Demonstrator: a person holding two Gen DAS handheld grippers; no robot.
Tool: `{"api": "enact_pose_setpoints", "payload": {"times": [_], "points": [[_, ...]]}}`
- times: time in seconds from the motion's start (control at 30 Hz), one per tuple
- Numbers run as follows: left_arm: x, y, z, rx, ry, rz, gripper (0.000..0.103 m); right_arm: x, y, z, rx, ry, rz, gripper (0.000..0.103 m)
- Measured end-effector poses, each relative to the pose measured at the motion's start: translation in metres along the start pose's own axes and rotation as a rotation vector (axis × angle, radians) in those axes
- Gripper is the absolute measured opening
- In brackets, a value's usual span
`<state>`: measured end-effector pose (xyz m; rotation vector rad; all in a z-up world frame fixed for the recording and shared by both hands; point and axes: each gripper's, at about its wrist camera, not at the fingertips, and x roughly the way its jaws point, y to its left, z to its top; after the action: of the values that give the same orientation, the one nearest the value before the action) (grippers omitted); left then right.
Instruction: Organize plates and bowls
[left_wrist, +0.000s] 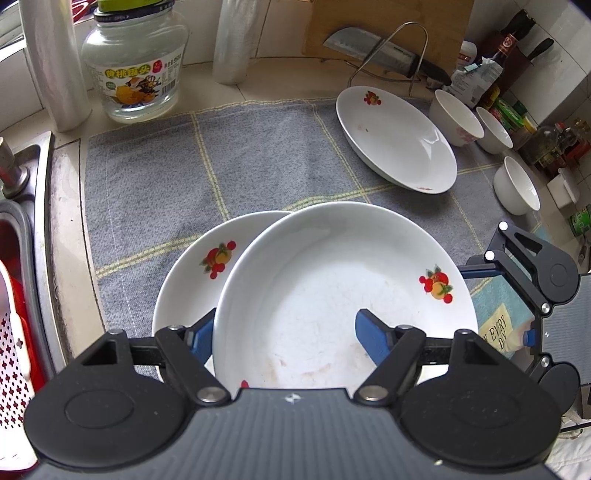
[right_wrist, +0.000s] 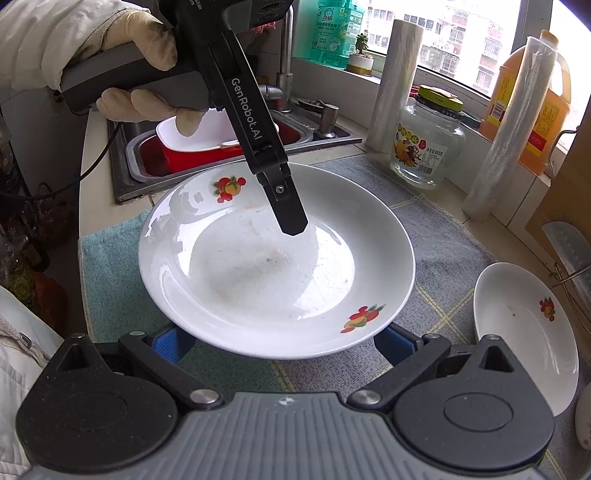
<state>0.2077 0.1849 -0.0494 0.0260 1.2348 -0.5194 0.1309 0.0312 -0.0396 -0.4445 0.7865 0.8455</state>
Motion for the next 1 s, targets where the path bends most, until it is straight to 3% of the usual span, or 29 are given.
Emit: {"api": "enact_pose_setpoints", "payload": {"times": [1.0], "points": [[0.018,0.025,-0.002,-0.036,0.043,0.002,0.078,0.019,0.001,0.011,-0.017,0.04,-0.002,0.103]]}}
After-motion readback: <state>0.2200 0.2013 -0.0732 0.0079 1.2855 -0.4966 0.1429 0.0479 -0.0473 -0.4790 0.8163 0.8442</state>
